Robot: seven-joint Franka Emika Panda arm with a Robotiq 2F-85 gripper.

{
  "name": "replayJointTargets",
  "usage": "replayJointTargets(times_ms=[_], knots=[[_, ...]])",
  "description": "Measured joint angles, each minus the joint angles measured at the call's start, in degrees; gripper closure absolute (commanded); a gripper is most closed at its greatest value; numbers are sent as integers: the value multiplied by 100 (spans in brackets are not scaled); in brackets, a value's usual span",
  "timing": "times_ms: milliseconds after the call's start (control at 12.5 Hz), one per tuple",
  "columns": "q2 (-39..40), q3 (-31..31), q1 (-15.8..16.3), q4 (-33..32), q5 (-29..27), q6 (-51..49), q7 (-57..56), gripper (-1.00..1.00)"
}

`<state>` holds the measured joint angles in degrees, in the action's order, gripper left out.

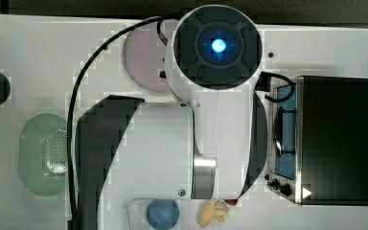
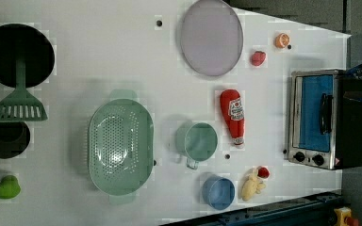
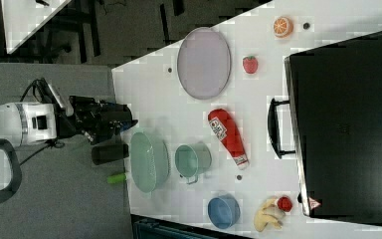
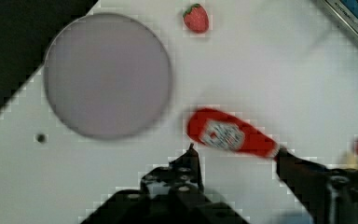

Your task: Pick Ketchup from the table and place it in strainer.

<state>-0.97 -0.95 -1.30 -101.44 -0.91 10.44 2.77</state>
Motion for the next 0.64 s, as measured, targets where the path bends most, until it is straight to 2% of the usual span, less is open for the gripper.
replayJointTargets(times_ms=[240,480,640], knots=[[-490,-226,-333,-235,-102,-1103,0,-100],[-760,-165,-450,-112,-131,-864,-40,-100],[-731,-200,-522,-112,-154,-615,-447,-100]])
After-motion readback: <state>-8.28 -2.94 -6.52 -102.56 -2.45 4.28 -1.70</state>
